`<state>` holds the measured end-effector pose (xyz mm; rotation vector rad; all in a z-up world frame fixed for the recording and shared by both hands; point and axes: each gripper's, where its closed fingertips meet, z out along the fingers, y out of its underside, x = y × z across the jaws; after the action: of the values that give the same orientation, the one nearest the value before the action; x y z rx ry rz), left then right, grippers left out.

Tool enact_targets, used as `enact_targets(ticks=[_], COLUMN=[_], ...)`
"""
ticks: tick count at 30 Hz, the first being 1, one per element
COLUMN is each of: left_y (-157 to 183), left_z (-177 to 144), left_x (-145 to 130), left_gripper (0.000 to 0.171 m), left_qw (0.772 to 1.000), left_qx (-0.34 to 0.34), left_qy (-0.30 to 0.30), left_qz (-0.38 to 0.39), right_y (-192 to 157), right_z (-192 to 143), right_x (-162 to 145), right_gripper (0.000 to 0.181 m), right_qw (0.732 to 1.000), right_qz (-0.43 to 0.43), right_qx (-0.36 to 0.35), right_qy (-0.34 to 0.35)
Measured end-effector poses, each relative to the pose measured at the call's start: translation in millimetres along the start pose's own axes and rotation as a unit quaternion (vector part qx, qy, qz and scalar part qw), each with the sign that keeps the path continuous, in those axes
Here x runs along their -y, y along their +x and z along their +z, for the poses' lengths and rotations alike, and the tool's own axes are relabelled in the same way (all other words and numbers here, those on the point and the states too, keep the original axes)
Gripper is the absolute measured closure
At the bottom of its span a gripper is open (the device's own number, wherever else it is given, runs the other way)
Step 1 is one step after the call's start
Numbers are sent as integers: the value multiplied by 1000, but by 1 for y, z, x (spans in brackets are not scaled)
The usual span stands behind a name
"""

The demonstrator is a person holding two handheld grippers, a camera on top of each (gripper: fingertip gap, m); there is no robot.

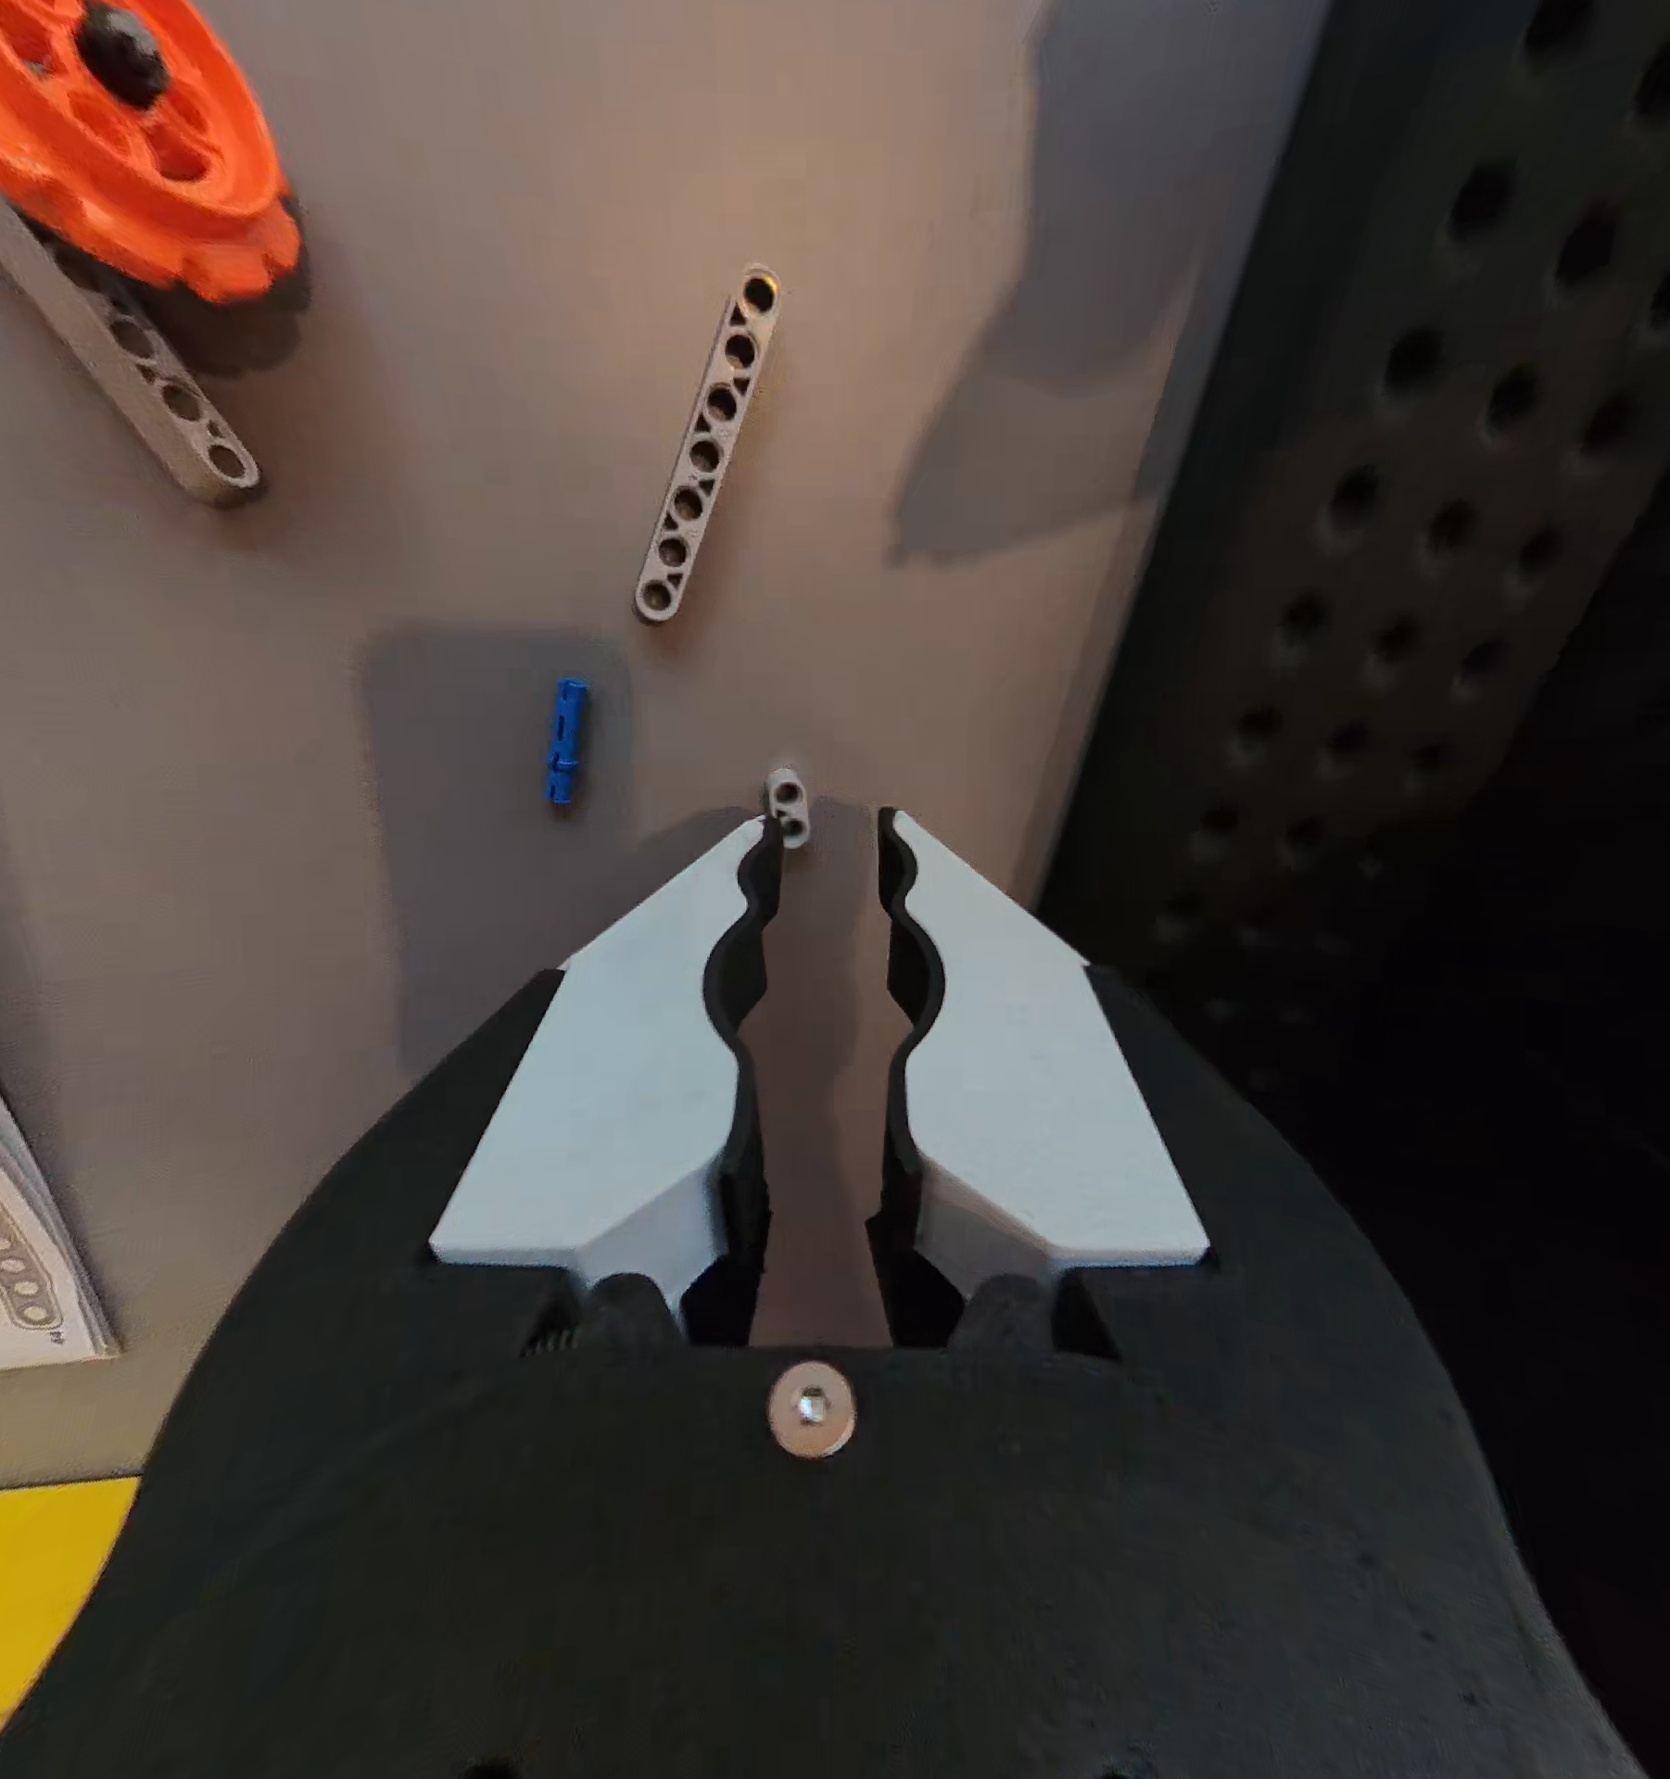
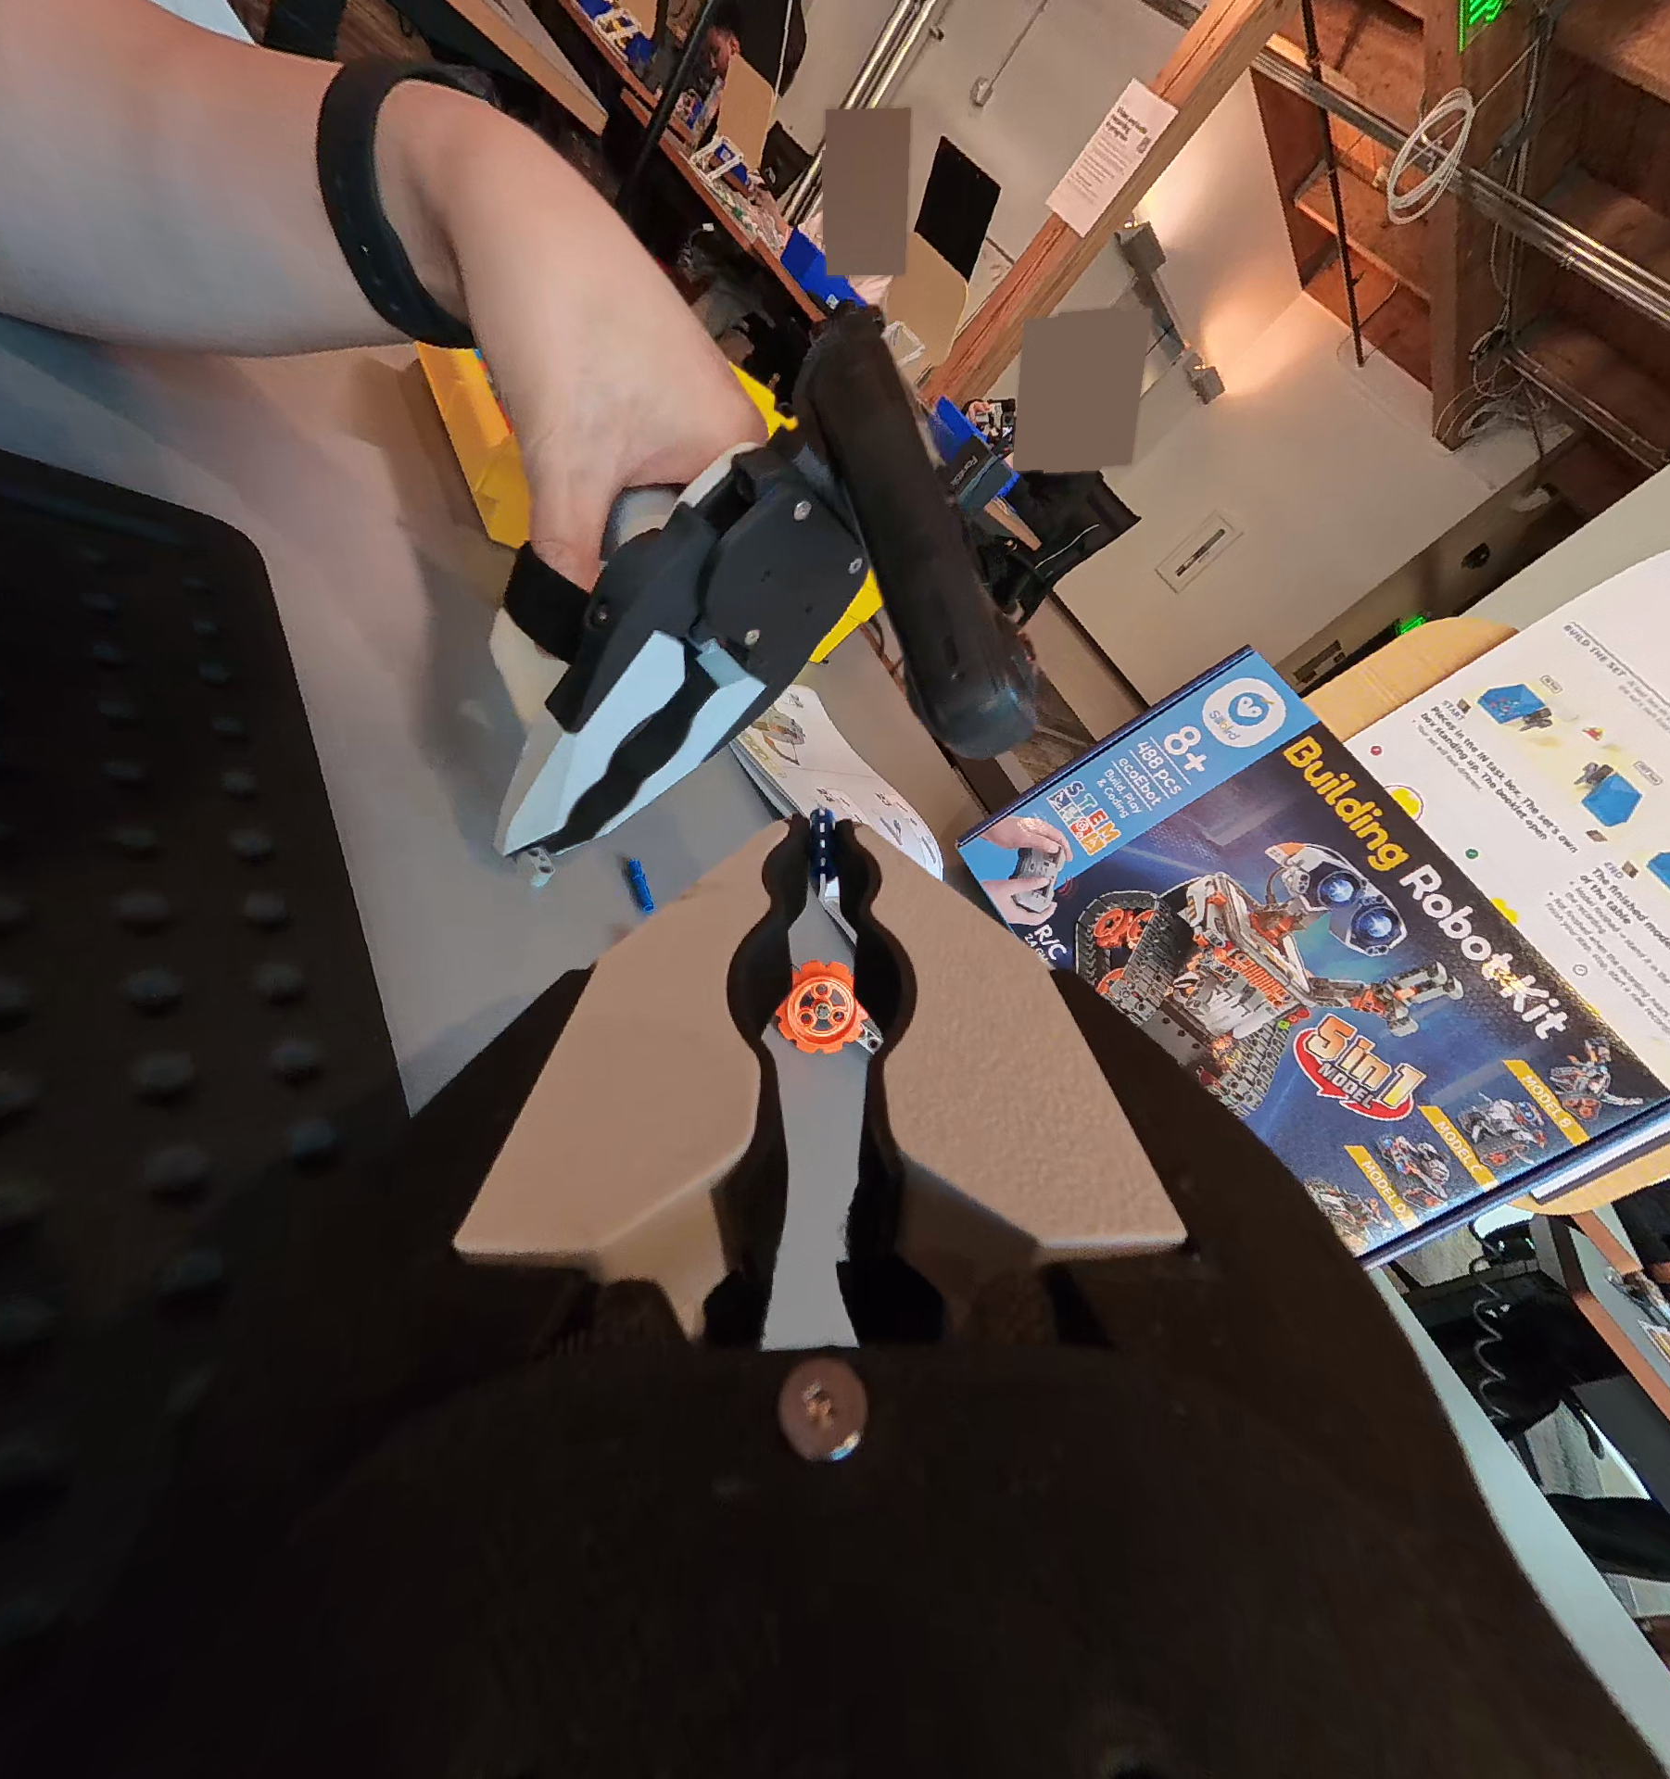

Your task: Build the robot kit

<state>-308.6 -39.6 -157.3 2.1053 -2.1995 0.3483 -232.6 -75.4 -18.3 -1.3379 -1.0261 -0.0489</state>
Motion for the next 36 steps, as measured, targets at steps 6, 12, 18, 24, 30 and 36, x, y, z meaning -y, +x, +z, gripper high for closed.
enact_targets(ticks=[6, 12, 18, 24, 30, 36], left_y=[3, 3, -3, -2, -2, -2], left_z=[10, 11, 10, 10, 9, 9], left_x=[-1, -4, -6, -5, -4, -4], left_gripper=[157, 165, 164, 161, 160, 164], left_qw=[999, 998, 998, 998, 998, 999], left_qx=[23, 36, 43, 41, 41, 34], left_qy=[-23, -33, -37, -33, -30, -29], left_qz=[17, 30, 26, 27, 24, 19], right_y=[1, 0, -1, -1, -2, -3], right_z=[-1, -1, -2, -2, -1, -1], right_x=[0, 1, -1, -4, -7, -7], right_gripper=[178, 178, 178, 178, 178, 178], right_qw=[1000, 1000, 1000, 1000, 1000, 1000], right_qz=[-6, -7, -7, -4, -2, -1], right_qx=[-1, 1, 2, 2, 4, 7], right_qy=[-5, -8, -11, -13, -17, -16])
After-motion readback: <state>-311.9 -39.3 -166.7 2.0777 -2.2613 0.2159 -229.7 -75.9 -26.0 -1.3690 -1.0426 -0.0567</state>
